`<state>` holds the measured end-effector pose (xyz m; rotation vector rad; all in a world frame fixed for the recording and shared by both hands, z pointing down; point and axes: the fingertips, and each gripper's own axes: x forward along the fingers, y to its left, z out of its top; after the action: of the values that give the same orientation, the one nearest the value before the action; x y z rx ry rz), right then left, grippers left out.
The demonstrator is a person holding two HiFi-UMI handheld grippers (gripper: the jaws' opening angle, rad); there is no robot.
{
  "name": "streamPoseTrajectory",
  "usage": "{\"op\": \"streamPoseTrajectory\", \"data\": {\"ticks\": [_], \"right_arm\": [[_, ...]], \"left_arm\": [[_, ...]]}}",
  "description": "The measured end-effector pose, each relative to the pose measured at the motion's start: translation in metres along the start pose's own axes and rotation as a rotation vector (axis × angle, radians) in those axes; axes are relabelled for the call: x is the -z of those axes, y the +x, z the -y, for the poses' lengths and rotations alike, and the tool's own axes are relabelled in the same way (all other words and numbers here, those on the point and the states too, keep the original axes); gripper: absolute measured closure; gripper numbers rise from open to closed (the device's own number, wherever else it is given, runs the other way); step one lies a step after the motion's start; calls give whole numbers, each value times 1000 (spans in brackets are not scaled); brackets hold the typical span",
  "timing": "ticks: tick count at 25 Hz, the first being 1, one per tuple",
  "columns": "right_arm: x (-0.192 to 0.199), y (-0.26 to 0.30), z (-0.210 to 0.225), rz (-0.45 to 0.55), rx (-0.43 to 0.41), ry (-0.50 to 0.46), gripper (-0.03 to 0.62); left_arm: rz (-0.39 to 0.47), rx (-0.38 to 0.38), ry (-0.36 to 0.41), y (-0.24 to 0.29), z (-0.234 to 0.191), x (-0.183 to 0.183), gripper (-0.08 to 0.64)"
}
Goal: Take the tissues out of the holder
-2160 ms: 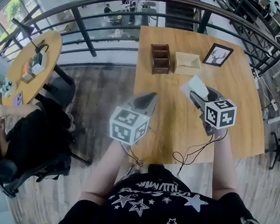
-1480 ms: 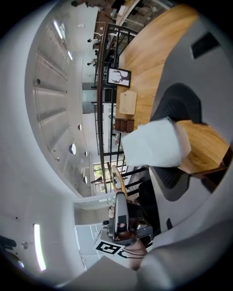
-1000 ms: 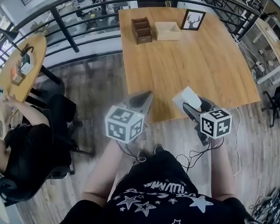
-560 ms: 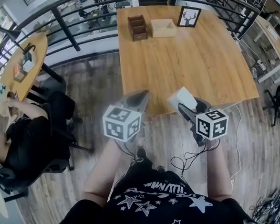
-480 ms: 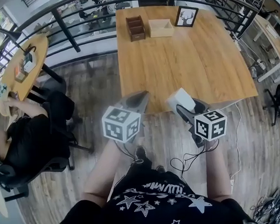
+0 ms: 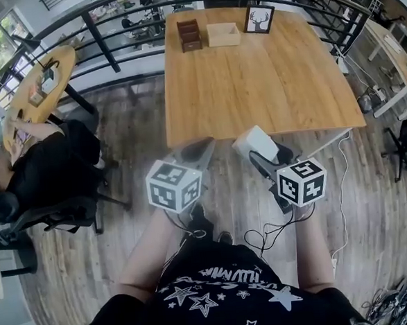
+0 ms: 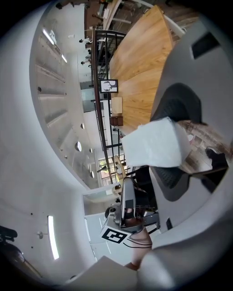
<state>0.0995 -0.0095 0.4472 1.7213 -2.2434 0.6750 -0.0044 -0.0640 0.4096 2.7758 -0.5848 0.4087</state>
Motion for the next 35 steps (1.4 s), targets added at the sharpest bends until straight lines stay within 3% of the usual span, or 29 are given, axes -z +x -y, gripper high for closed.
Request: {"op": "streamPoseTrajectory", "data": {"ticks": [12,22,35], "right_arm": [[23,-48,-33,46,-76,-38,324],[18,-61,-51,51,-49,-62,324],[29,-67,-133,55,-32,-66,324]], "left_arm": [[14,-79,6,-48,58,23,546],[36,-40,15,-65,72,22,546],[47,-3,-1,-136,57,40,546]]}}
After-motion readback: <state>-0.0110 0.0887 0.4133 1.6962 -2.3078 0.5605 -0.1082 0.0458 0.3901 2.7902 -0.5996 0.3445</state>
